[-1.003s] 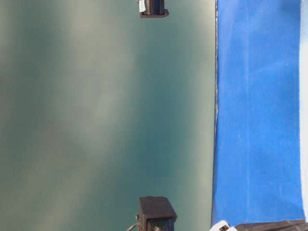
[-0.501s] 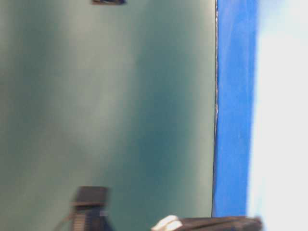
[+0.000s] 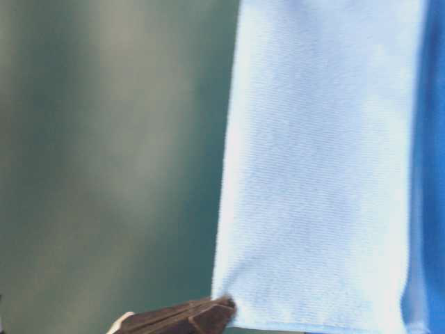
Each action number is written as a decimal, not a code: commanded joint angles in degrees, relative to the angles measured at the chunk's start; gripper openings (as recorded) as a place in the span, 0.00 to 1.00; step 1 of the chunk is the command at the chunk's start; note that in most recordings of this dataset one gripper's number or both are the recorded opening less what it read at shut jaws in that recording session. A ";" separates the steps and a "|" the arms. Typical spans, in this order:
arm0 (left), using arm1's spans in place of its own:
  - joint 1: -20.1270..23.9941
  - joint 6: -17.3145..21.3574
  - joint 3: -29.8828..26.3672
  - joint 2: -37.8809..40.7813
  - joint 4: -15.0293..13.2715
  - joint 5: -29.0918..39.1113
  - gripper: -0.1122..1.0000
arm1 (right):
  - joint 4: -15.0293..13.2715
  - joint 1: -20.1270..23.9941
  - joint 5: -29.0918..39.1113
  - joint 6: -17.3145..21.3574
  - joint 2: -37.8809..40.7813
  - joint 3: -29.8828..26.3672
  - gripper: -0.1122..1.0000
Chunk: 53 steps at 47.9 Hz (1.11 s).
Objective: Fold the light blue towel.
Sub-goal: 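Lift the folded strip and rotate it vertical, left gripper swinging down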
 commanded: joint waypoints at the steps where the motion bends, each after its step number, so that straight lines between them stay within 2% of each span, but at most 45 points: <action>1: -0.26 0.18 -1.14 -1.23 0.09 -0.09 0.12 | -0.26 0.18 0.79 -0.18 -0.62 -1.67 0.12; 10: -0.53 -0.35 -0.97 -1.05 0.09 -0.53 0.12 | -0.97 0.18 0.97 0.00 0.79 -1.85 0.12; 18: -4.04 -0.97 -1.14 0.79 0.09 -5.36 0.12 | -5.80 -1.05 0.35 0.53 2.55 -2.55 0.12; 30: -10.81 -1.05 -3.16 7.21 0.09 -14.77 0.12 | -11.43 -10.02 -2.20 -0.18 6.77 -4.75 0.12; 34: -12.48 -1.14 -5.10 10.46 0.00 -18.46 0.12 | -13.97 -13.62 -3.60 -0.18 8.53 -5.80 0.12; 40: -14.15 -1.23 -8.88 15.03 0.00 -21.53 0.12 | -16.26 -17.23 -6.77 -0.26 10.90 -7.56 0.12; 48: -14.77 -1.23 -14.68 20.92 0.09 -23.64 0.12 | -20.57 -19.78 -13.54 -0.70 14.59 -10.46 0.12; 53: -15.12 -1.14 -17.67 23.91 0.00 -24.26 0.12 | -21.45 -20.13 -16.61 -0.88 17.40 -12.74 0.12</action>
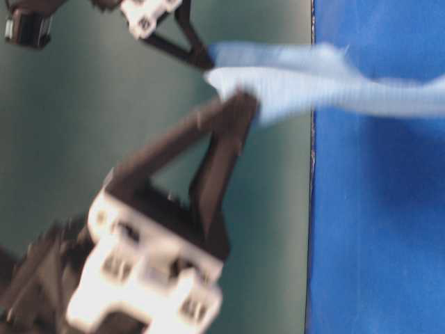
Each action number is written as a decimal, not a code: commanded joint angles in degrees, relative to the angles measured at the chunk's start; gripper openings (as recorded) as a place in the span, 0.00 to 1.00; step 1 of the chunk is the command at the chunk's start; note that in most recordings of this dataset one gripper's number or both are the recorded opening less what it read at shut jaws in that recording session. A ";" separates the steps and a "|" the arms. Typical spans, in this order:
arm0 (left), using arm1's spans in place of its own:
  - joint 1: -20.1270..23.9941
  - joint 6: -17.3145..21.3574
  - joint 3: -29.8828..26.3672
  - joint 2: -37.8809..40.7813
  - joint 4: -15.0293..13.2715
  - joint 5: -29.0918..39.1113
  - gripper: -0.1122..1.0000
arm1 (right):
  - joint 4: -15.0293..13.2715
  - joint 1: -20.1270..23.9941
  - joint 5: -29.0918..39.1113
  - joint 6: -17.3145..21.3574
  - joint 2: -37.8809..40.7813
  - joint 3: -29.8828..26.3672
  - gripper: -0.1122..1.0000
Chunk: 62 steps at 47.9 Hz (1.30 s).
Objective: Fold the light blue towel.
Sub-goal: 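Lift the folded strip and rotate it vertical, left gripper swinging down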
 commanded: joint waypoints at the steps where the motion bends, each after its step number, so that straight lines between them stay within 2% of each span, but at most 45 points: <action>1: -2.90 0.26 -3.87 1.41 0.00 -0.88 0.12 | -1.23 -1.85 -2.11 -0.09 1.49 -3.25 0.12; 10: -3.43 0.26 -5.01 2.72 -0.09 -1.05 0.12 | -1.32 -2.02 -2.37 -0.18 4.04 -5.62 0.12; 18: -3.78 0.35 -5.80 3.34 0.00 -2.64 0.12 | -1.32 -2.55 -1.41 -0.09 3.25 -4.75 0.12; 25: -3.69 1.14 -7.65 5.71 -0.09 -6.86 0.12 | -1.41 -2.72 0.53 0.18 0.62 -2.55 0.12; 32: -2.99 1.67 -12.30 10.90 0.00 -10.11 0.12 | -1.32 -2.72 2.72 0.62 -4.48 1.67 0.12; 39: -1.93 1.76 -18.90 16.44 0.00 -9.93 0.12 | -1.14 -2.72 5.45 0.79 -10.81 5.71 0.12; 44: -1.58 1.67 -21.53 18.72 0.00 -8.35 0.12 | -0.97 -2.72 6.42 0.79 -13.80 8.09 0.12; 53: -1.32 0.00 -18.72 17.93 -0.09 -5.36 0.12 | -0.97 -2.72 3.87 0.70 -10.63 9.40 0.12; 62: -1.85 -3.08 -9.84 14.24 -0.26 -5.45 0.12 | -0.97 -2.72 -3.96 0.70 -1.32 7.12 0.12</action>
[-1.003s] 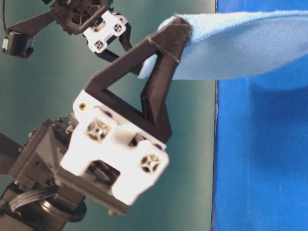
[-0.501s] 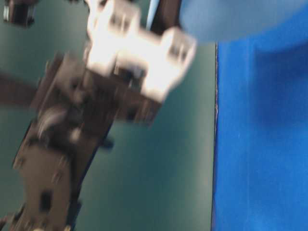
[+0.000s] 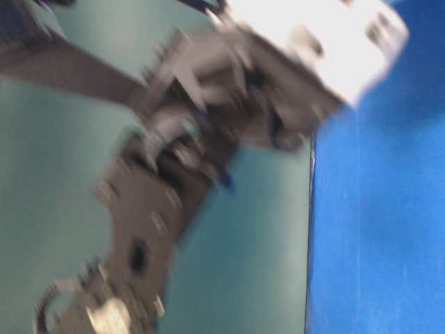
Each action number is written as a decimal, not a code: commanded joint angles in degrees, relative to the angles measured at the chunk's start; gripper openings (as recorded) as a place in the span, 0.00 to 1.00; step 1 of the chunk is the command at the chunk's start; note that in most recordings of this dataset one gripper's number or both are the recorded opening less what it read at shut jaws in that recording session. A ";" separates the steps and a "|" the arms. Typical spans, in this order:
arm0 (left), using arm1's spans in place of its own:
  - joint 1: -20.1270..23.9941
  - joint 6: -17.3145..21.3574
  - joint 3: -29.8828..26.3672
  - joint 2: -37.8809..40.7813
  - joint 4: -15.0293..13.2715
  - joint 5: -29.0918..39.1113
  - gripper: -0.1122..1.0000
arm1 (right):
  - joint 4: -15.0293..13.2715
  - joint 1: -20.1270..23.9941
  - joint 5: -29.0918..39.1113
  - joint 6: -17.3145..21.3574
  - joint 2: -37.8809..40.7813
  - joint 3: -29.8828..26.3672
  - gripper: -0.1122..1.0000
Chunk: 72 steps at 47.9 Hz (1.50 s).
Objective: Fold the light blue towel.
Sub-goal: 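Lift the folded strip and rotate it vertical, left gripper swinging down, then lower the vertical strip onto the table and open both grippers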
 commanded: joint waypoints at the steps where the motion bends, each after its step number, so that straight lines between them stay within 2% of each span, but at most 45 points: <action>1: -1.93 -1.85 3.16 -4.04 0.00 -0.35 0.12 | -0.26 -1.67 -4.04 0.00 4.13 -2.90 0.12; 11: -3.08 -8.88 11.25 -7.29 -0.09 -0.44 0.12 | -0.26 -1.67 -10.90 0.00 15.47 -9.23 0.12; 18: -3.78 -10.46 14.85 -8.61 0.00 -0.62 0.12 | -0.26 -1.58 -11.95 -0.26 20.74 -13.18 0.12; 25: -3.69 -10.46 16.17 -9.14 0.00 -0.79 0.12 | -0.35 -1.49 -12.57 -0.44 23.29 -15.03 0.12; 48: -3.34 -9.76 16.00 -8.44 0.09 -2.81 0.13 | -0.62 -1.23 -15.73 -0.88 24.70 -14.68 0.12; 51: -3.34 -9.67 16.08 -8.44 0.00 -2.55 0.23 | -0.62 -1.23 -15.73 -0.79 24.96 -14.68 0.15; 59: -2.90 -9.40 16.87 -9.32 0.09 -0.70 0.66 | -0.62 -1.23 -14.94 -0.35 25.14 -14.85 0.59; 62: -2.72 -9.40 17.05 -10.28 0.09 1.23 0.80 | -0.62 -1.23 -14.68 -0.35 25.14 -14.77 0.69; 65: -2.64 -9.49 17.40 -11.69 0.09 3.43 0.87 | -0.53 -1.23 -14.59 -0.44 24.87 -14.59 0.69; 68: -2.64 -9.58 17.67 -13.18 0.09 5.45 0.86 | -0.62 -1.23 -14.59 -0.44 24.52 -14.41 0.66; 72: -2.64 -9.67 18.37 -15.29 0.09 8.44 0.85 | -0.62 -1.23 -14.41 -0.18 23.55 -14.06 0.67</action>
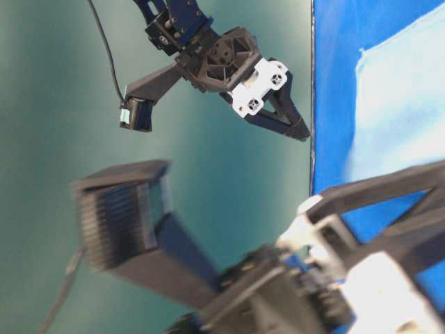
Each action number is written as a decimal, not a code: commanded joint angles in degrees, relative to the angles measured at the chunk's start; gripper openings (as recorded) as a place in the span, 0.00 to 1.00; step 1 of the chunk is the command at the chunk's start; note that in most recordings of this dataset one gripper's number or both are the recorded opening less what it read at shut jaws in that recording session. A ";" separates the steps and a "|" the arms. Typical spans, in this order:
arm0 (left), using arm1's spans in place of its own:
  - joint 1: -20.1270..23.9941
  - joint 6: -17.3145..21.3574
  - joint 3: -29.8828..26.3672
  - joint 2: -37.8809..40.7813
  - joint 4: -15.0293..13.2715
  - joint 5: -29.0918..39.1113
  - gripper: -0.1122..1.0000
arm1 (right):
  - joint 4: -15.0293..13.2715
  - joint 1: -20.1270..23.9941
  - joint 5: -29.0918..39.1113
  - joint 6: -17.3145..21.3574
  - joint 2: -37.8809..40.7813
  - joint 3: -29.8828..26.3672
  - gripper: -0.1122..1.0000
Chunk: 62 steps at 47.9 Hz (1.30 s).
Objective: Fold the light blue towel.
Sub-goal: 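Lower the vertical strip onto the table and open both grippers, then withdraw both open grippers outward to the sides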
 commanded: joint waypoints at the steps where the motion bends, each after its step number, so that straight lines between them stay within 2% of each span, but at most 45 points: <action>1: -0.09 0.00 0.09 -4.04 0.00 2.81 0.85 | -0.09 0.00 0.18 0.18 -2.55 -0.35 0.67; 9: -0.09 0.09 2.64 -9.93 0.00 8.09 0.84 | 0.18 0.53 2.37 0.53 -7.38 1.58 0.67; 18: 1.41 0.09 7.65 -16.26 0.09 7.03 0.84 | 0.88 2.02 3.69 2.46 -16.26 6.77 0.67; 22: 2.46 0.09 10.20 -18.63 0.09 4.04 0.84 | 0.97 3.08 3.52 3.96 -20.74 10.02 0.67; 36: 5.80 0.44 22.15 -27.60 0.18 -18.81 0.84 | 0.97 11.25 -0.26 8.44 -38.50 22.76 0.66; 42: 6.42 0.44 27.16 -30.50 0.09 -25.66 0.84 | 1.41 14.68 -1.23 10.02 -44.56 26.98 0.66; 50: 7.82 1.05 30.41 -32.70 0.09 -28.74 0.84 | 1.58 15.21 -2.81 11.16 -46.67 30.15 0.66; 62: 8.70 2.11 28.30 -30.23 0.09 -28.74 0.84 | 1.32 14.50 -2.99 11.16 -45.44 29.71 0.66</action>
